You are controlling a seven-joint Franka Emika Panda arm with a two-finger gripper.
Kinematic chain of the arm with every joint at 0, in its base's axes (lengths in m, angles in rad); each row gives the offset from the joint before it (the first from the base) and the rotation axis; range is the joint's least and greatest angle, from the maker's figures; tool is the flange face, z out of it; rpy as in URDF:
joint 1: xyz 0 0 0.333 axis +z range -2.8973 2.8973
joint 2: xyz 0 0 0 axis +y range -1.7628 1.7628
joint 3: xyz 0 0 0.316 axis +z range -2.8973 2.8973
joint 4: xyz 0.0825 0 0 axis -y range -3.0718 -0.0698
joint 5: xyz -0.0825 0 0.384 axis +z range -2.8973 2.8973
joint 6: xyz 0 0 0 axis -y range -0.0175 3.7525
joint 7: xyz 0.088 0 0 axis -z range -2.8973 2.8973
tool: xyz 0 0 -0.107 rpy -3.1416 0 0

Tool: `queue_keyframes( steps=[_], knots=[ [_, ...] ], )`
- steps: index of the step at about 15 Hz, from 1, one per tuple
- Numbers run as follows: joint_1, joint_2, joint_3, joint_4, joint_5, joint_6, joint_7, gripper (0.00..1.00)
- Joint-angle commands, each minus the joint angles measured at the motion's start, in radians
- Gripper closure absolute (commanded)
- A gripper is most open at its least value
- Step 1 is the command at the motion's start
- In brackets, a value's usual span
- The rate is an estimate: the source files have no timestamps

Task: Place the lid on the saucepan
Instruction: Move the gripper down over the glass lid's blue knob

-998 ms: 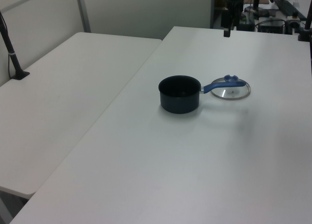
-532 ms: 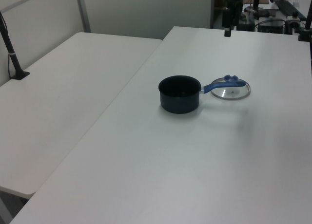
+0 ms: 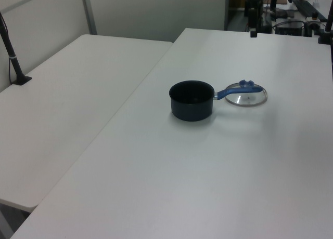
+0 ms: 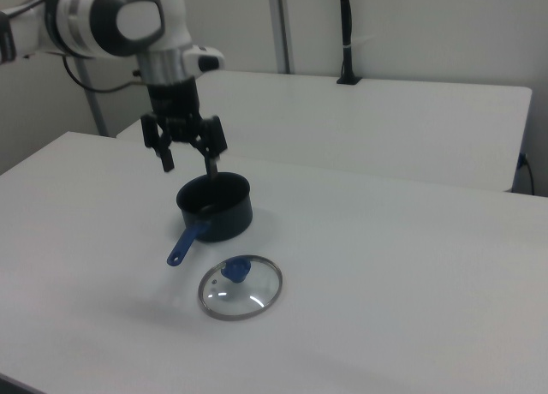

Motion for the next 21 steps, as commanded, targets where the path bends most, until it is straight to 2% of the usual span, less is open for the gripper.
queue_keyframes(
  steps=[1,3,9,12,15,21],
  knots=[
    [-0.029,-0.007,-0.002,-0.091,0.005,0.011,-0.042,0.00],
    [-0.036,0.030,-0.003,-0.172,0.000,0.097,-0.069,0.00],
    [-0.089,0.196,-0.002,-0.180,-0.059,0.272,-0.112,0.00],
    [-0.102,0.232,-0.002,-0.197,-0.061,0.315,-0.200,0.00],
    [-0.095,0.255,0.000,-0.217,-0.061,0.375,-0.201,0.00],
    [-0.092,0.259,0.010,-0.215,-0.047,0.361,-0.203,0.00]
  ],
)
